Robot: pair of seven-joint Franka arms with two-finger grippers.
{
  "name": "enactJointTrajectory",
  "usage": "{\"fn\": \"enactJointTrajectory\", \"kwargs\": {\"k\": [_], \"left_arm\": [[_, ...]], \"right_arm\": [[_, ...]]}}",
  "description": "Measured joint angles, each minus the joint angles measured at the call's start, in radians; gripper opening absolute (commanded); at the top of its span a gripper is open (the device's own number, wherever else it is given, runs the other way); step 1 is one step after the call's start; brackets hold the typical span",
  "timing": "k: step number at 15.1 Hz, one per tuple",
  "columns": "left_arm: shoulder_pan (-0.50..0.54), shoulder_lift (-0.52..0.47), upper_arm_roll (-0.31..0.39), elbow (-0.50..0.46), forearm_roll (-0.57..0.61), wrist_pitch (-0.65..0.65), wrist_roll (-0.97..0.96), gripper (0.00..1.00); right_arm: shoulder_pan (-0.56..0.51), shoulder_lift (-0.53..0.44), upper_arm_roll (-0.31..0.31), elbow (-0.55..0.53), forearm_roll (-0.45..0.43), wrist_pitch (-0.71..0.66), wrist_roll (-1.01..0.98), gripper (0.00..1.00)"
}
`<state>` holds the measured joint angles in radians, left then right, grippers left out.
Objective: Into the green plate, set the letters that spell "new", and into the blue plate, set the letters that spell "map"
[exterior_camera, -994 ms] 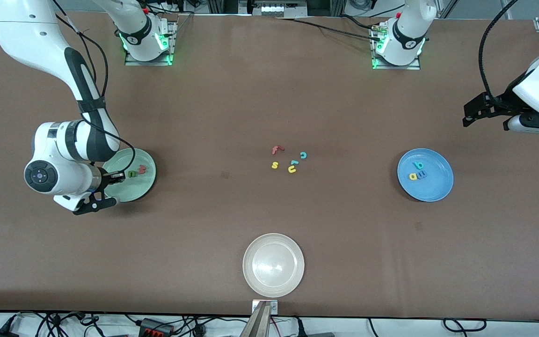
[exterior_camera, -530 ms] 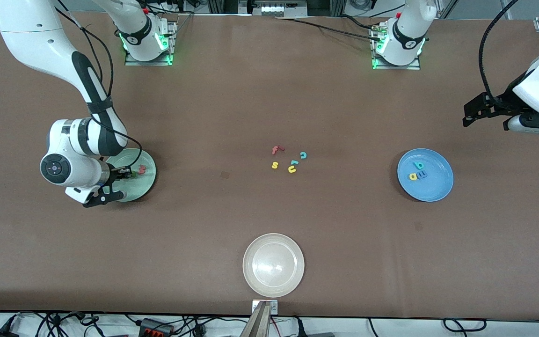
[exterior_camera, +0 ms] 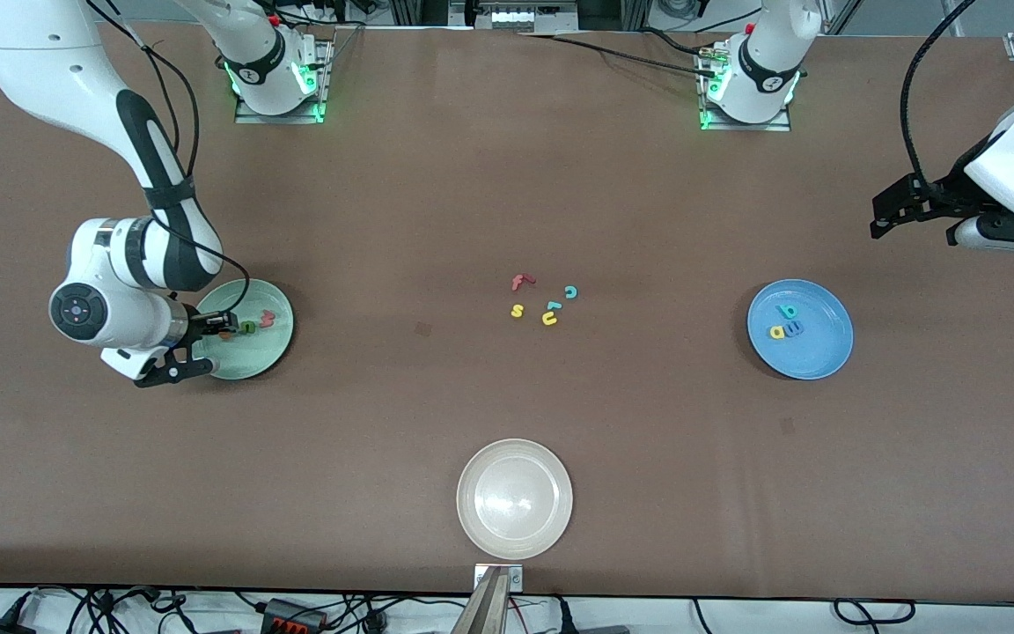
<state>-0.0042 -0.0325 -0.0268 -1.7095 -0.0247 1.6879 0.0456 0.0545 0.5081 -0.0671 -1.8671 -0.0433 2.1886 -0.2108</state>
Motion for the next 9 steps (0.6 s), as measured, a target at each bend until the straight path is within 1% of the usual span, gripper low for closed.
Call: {"fn": "enactJointTrajectory", "kwargs": {"k": [2, 4, 6, 9], "left_arm": [[0.0, 0.0, 0.0, 0.0, 0.0, 0.0, 0.0, 1.0], [0.0, 0.0, 0.0, 0.0, 0.0, 0.0, 0.0, 1.0], [0.0, 0.0, 0.0, 0.0, 0.0, 0.0, 0.0, 1.0], [0.0, 0.0, 0.0, 0.001, 0.0, -0.001, 0.0, 1.0]], "right_arm": [[0.0, -0.062, 0.0, 0.045, 0.001, -0.076, 0.028, 1.0], [0.0, -0.122, 0.0, 0.117, 0.004, -0.182, 0.092, 1.0], [-0.001, -0.161, 0.0, 0.207, 0.023, -0.31, 0.168, 1.0], [-0.003, -0.177, -0.013, 0.38, 0.034, -0.514, 0.253, 1.0]]}}
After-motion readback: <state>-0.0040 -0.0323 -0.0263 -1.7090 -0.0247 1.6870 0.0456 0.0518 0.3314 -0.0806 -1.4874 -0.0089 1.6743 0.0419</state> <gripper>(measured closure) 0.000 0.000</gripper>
